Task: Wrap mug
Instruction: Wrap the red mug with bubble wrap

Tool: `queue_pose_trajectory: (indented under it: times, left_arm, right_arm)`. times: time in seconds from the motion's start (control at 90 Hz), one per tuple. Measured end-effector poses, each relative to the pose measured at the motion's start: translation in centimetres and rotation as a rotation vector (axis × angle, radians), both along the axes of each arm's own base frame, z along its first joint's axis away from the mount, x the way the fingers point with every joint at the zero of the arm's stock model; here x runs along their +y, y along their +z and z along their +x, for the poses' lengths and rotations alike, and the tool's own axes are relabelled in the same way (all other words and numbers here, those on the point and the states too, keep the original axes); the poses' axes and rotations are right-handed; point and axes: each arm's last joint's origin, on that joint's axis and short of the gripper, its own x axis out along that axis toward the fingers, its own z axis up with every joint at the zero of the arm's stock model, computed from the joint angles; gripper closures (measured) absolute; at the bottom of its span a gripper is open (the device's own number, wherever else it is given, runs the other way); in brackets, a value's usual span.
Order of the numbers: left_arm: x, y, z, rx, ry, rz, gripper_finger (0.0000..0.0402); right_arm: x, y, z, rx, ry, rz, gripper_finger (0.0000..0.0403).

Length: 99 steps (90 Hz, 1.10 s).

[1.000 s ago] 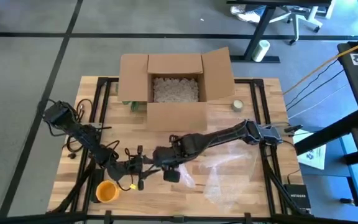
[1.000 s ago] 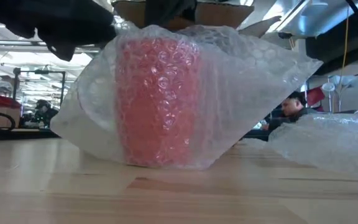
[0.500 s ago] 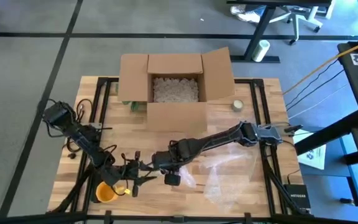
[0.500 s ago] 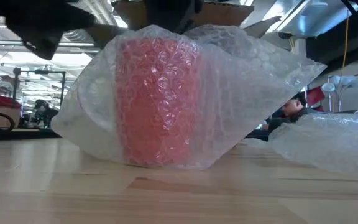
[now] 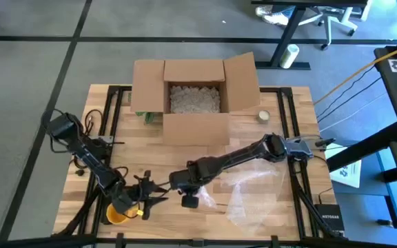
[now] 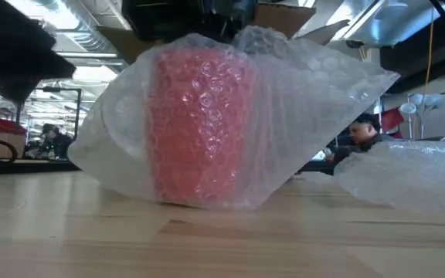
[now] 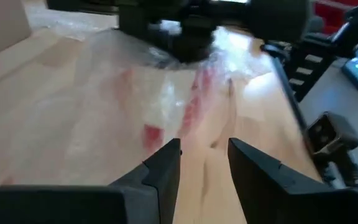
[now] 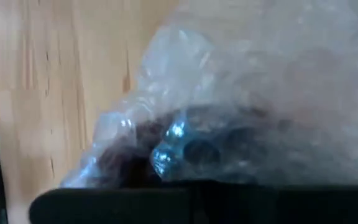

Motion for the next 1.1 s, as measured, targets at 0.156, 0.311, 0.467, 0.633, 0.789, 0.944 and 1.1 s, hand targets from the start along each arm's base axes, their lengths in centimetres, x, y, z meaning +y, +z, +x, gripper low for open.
queue_pose_trajectory:
  times: [0.156, 0.311, 0.467, 0.633, 0.789, 0.944, 1.1]
  left_arm:
    - [0.4, -0.2, 0.3, 0.012, 0.021, 0.012, 0.0284]
    - [0.5, -0.3, 0.3, 0.022, 0.02, 0.031, 0.0284]
    - [0.4, -0.4, 0.2, 0.029, 0.016, 0.038, 0.0284]
    - [0.3, -0.4, 0.0, 0.029, 0.008, 0.046, 0.0284]
    - [0.4, -0.6, -0.1, 0.027, 0.044, 0.083, 0.0284]
    - [0.6, -0.7, -0.2, 0.038, 0.058, 0.097, 0.0284]
    - [0.8, -1.1, -0.4, 0.057, 0.091, 0.112, 0.0284]
  right_arm:
    - [0.0, 0.5, 0.1, -0.017, 0.001, 0.012, 0.0403]
    - [0.3, 2.5, 0.6, -0.079, 0.005, 0.032, 0.0403]
    - [0.4, 4.7, 1.0, -0.148, 0.042, 0.037, 0.0391]
    - [0.3, 6.4, 0.8, -0.159, 0.044, 0.02, 0.0352]
    - [0.2, 7.0, 0.5, -0.133, 0.043, 0.011, 0.0319]
    - [0.1, 7.7, 0.1, -0.114, 0.043, 0.004, 0.0308]
    - [0.0, 8.7, 0.0, -0.123, 0.042, 0.006, 0.0308]
